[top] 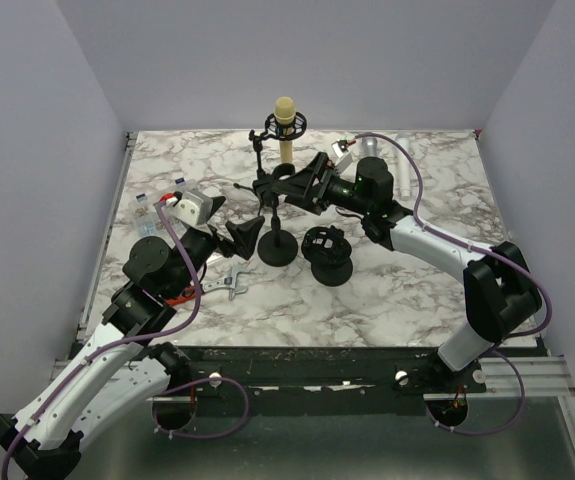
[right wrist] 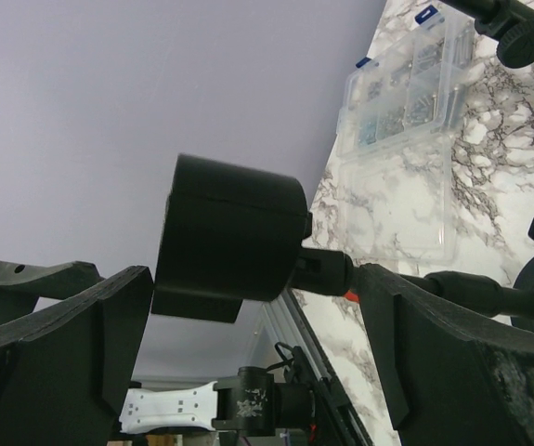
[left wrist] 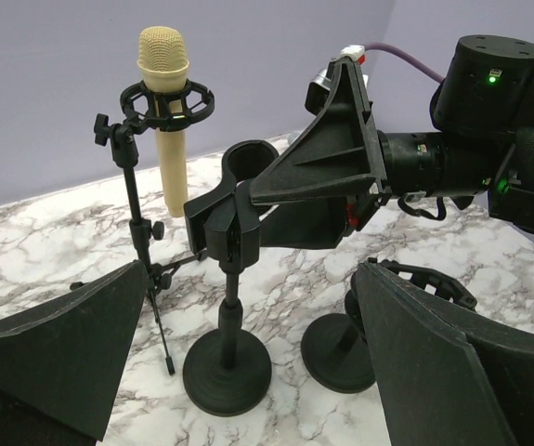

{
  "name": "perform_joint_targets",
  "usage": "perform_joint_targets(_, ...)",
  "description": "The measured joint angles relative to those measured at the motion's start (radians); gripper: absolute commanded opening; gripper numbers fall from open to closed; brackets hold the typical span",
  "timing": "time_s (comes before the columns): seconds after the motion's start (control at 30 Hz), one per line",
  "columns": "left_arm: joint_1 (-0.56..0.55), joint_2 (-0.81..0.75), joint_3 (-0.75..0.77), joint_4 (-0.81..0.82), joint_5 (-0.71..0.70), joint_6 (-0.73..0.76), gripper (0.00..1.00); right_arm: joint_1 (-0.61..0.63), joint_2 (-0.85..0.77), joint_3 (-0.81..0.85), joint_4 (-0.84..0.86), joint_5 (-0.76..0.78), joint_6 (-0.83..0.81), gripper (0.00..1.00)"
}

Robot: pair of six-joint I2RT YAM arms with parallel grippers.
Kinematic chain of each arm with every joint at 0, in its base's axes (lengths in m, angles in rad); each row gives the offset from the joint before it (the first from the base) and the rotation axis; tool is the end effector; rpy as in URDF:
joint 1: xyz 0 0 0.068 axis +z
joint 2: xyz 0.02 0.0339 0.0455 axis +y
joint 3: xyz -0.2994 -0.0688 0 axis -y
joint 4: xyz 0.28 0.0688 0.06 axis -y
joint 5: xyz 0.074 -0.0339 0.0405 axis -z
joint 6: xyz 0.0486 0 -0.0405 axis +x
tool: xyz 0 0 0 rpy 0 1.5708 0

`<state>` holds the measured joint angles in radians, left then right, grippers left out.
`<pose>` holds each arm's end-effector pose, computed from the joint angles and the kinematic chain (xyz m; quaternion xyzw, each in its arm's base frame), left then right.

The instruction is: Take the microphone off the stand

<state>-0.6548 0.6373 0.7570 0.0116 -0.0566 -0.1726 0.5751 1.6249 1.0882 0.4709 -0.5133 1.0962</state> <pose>0.1378 -0.1024 0.4007 0.1367 0.6450 -0.2851 0.6958 0.3425 0.2504 0.3132 0.0143 0.7269 0.6146 0.3059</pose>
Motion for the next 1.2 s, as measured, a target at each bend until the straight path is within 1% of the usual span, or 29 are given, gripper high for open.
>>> perform_joint_targets(0.23, 0.000, 0.003, 0.000, 0.000, 0.000, -0.007, 0.99, 0.000, -0.009, 0.003, -0.002, 0.011, 0.002, 0.99)
perform_joint_targets(0.37, 0.000, 0.005, 0.000, 0.000, 0.000, -0.011, 0.99, 0.000, -0.010, 0.005, -0.005, 0.016, 0.002, 0.91)
perform_joint_targets(0.5, 0.000, 0.008, 0.000, -0.001, 0.000, -0.012, 0.99, 0.002, -0.008, 0.006, -0.016, 0.024, -0.005, 0.77)
perform_joint_targets(0.73, 0.000, 0.008, 0.000, -0.002, 0.000, -0.013, 0.99, 0.005, -0.001, 0.023, -0.020, 0.026, -0.018, 0.73)
perform_joint_targets(0.93, 0.000, 0.008, 0.000, -0.002, 0.000, -0.013, 0.99, 0.006, -0.003, 0.023, -0.022, 0.031, -0.044, 0.66)
perform_joint_targets(1.2, 0.000, 0.008, 0.000, -0.003, 0.000, -0.016, 0.99, 0.007, -0.011, 0.010, -0.006, 0.038, -0.073, 0.62)
